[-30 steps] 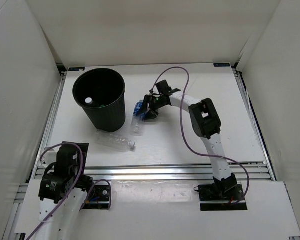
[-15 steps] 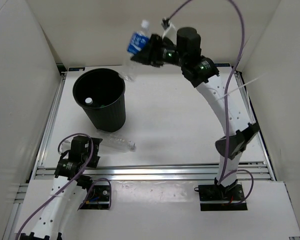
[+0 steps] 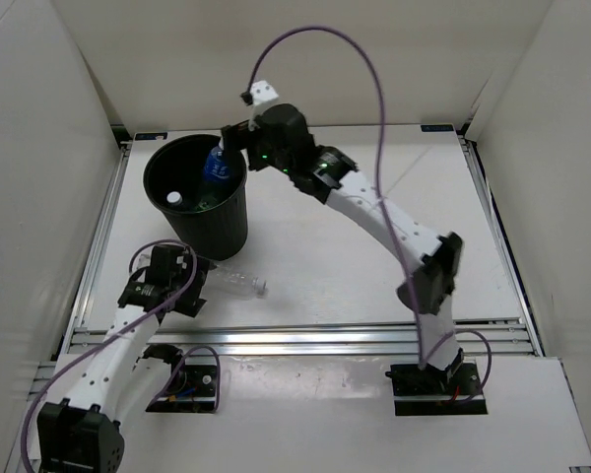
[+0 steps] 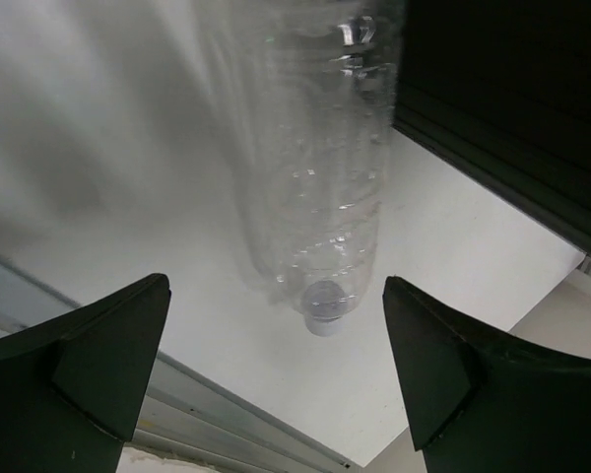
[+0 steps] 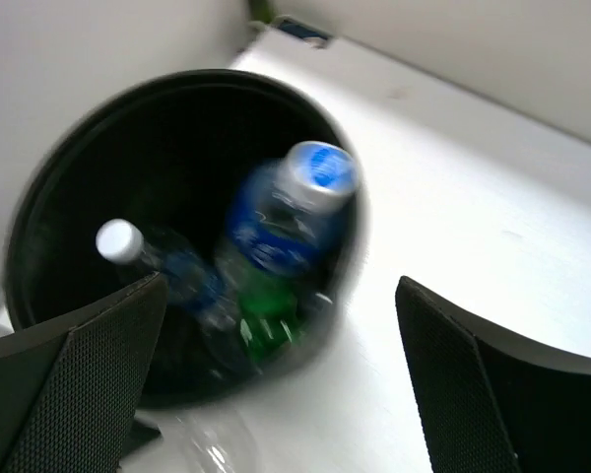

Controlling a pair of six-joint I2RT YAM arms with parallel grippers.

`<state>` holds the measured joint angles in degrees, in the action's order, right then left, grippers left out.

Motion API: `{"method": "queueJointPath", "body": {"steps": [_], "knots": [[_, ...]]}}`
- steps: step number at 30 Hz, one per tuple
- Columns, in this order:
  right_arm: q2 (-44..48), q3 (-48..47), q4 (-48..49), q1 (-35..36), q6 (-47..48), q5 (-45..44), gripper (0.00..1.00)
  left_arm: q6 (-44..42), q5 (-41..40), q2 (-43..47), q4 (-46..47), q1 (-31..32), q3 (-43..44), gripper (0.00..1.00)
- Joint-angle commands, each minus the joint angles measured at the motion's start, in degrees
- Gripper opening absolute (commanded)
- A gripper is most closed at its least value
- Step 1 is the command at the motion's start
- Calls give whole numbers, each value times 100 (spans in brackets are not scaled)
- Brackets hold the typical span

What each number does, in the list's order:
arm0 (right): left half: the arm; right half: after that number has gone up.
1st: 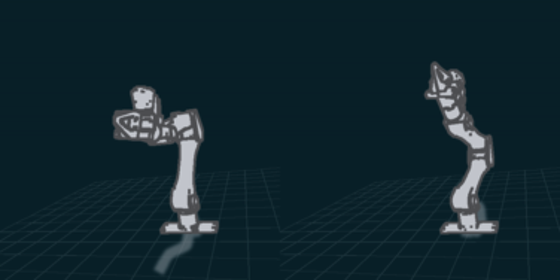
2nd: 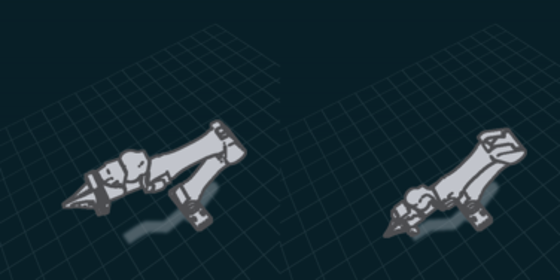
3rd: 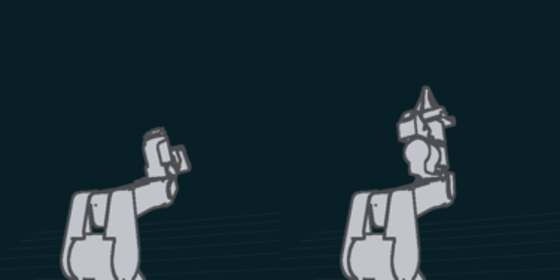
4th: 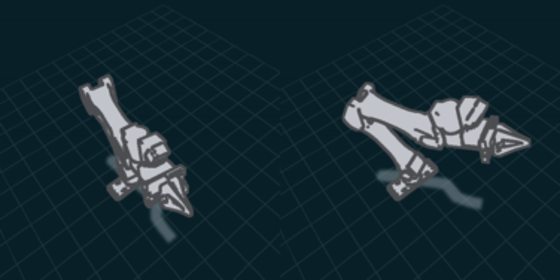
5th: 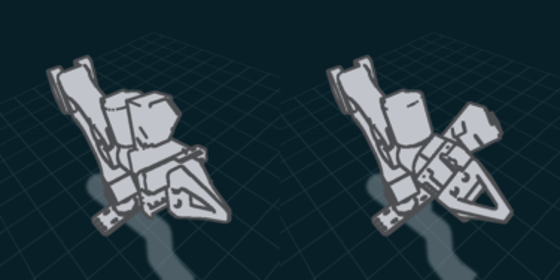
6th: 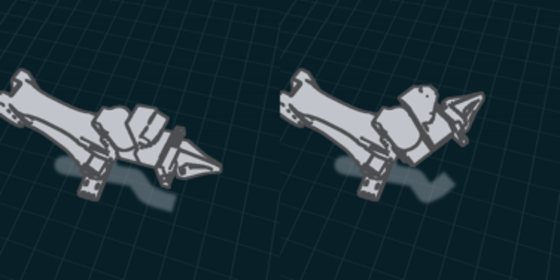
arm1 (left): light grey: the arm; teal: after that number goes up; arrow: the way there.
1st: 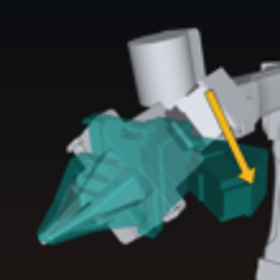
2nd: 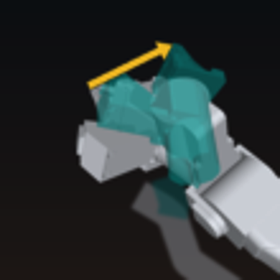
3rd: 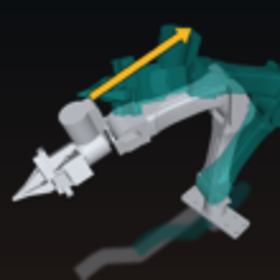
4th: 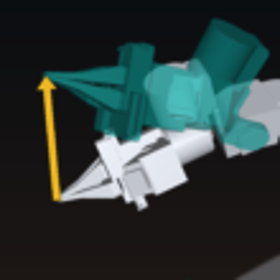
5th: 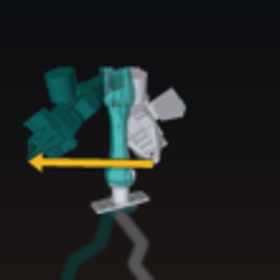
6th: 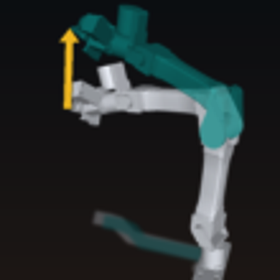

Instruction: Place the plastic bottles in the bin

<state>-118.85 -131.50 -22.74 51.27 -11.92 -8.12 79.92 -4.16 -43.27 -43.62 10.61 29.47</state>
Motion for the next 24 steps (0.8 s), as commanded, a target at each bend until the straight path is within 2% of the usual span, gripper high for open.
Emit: {"method": "queueJointPath", "body": {"steps": [1,4,7,12,20,24], "knots": [[2292,316,607,-283,630,-1227,100,-231,205,-453,599,-33,453,100],[2655,536,-655,-600,296,-1166,100,-231,153,-998,828,-33,646,100],[3024,941,-1407,-600,147,-1035,100,-231,4,-1473,1144,-33,805,100],[3850,1907,-1549,-600,23,-998,100,-284,3,-2202,1443,-33,946,100],[4027,1936,-2102,-653,392,-1148,100,-284,109,-2774,1496,20,542,100],[4080,1988,-2155,-767,524,-1148,100,-284,345,-2618,1496,20,104,83]]}}
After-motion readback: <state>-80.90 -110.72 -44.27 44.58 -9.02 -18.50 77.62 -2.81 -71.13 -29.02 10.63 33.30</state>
